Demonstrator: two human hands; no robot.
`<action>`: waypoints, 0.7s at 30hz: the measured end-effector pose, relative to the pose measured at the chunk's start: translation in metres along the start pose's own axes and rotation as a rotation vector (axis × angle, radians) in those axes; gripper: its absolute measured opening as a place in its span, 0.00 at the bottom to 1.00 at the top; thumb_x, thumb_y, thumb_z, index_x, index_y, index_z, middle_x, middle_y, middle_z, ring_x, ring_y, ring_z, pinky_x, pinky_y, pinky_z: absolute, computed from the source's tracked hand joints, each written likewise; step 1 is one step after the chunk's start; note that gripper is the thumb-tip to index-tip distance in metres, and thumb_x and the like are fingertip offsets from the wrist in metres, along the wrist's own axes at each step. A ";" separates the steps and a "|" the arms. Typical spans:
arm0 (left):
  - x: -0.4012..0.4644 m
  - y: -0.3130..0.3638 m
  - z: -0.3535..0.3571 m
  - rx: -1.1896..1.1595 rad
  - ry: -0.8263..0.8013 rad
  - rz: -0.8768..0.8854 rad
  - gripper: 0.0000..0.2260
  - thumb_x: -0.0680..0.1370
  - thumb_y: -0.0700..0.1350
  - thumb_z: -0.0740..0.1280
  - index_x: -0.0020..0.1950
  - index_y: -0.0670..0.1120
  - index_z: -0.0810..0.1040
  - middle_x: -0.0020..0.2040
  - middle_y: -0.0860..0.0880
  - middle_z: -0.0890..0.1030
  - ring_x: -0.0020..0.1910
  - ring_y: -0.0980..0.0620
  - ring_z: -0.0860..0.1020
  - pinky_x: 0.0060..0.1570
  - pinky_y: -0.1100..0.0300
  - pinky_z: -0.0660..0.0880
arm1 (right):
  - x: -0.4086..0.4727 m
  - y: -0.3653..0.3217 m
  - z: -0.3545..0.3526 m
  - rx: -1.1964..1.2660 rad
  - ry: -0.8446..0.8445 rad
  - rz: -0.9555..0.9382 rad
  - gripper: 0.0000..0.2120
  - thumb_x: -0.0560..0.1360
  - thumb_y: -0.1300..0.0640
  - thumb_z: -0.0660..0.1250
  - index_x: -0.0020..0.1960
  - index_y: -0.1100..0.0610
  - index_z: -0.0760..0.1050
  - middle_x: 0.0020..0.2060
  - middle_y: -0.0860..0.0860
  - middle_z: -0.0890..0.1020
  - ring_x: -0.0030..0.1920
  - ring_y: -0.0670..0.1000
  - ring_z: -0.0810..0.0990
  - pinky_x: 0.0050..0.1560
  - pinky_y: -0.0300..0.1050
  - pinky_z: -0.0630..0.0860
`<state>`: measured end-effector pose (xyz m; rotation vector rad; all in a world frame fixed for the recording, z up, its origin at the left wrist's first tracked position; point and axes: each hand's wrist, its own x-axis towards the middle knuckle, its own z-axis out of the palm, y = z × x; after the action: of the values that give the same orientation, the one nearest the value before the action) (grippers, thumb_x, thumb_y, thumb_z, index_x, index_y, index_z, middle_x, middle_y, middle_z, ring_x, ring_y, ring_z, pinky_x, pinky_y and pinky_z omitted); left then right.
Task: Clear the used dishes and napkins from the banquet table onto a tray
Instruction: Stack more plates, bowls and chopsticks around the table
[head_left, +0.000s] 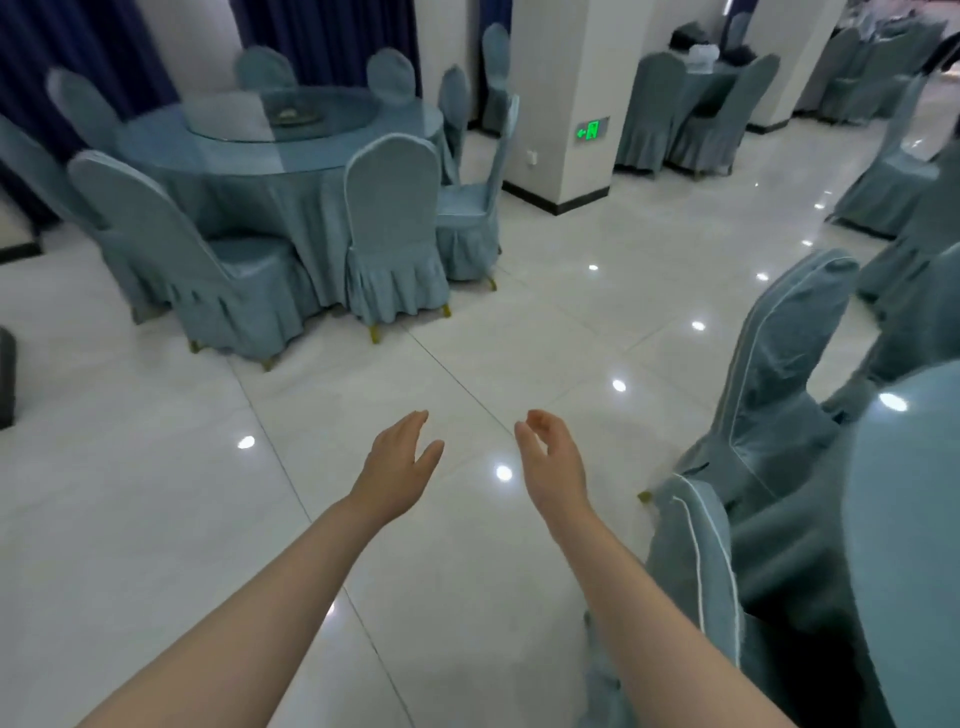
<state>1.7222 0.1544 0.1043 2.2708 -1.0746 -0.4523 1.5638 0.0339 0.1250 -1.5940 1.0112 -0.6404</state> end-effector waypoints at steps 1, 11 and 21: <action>0.007 -0.005 -0.005 -0.010 0.018 -0.011 0.25 0.83 0.53 0.56 0.78 0.45 0.59 0.78 0.48 0.59 0.76 0.48 0.56 0.74 0.55 0.52 | 0.008 -0.004 0.007 -0.003 -0.019 -0.004 0.17 0.79 0.47 0.63 0.66 0.50 0.70 0.60 0.42 0.75 0.64 0.43 0.72 0.65 0.41 0.68; 0.129 -0.020 -0.027 -0.179 0.046 -0.041 0.25 0.82 0.55 0.56 0.79 0.52 0.55 0.78 0.56 0.57 0.77 0.54 0.53 0.74 0.56 0.52 | 0.121 -0.022 0.042 -0.305 -0.180 -0.149 0.24 0.79 0.50 0.62 0.74 0.50 0.62 0.71 0.45 0.67 0.73 0.46 0.61 0.71 0.43 0.61; 0.298 -0.010 -0.036 0.005 -0.013 -0.070 0.26 0.82 0.59 0.51 0.79 0.53 0.54 0.79 0.54 0.53 0.78 0.52 0.48 0.76 0.52 0.49 | 0.298 -0.042 0.065 -1.012 -0.166 -0.544 0.26 0.78 0.53 0.61 0.75 0.56 0.61 0.74 0.55 0.64 0.76 0.57 0.58 0.76 0.53 0.50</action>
<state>1.9312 -0.0607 0.1094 2.3186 -1.0063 -0.4944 1.7761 -0.1896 0.1176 -2.8180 0.7999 -0.3228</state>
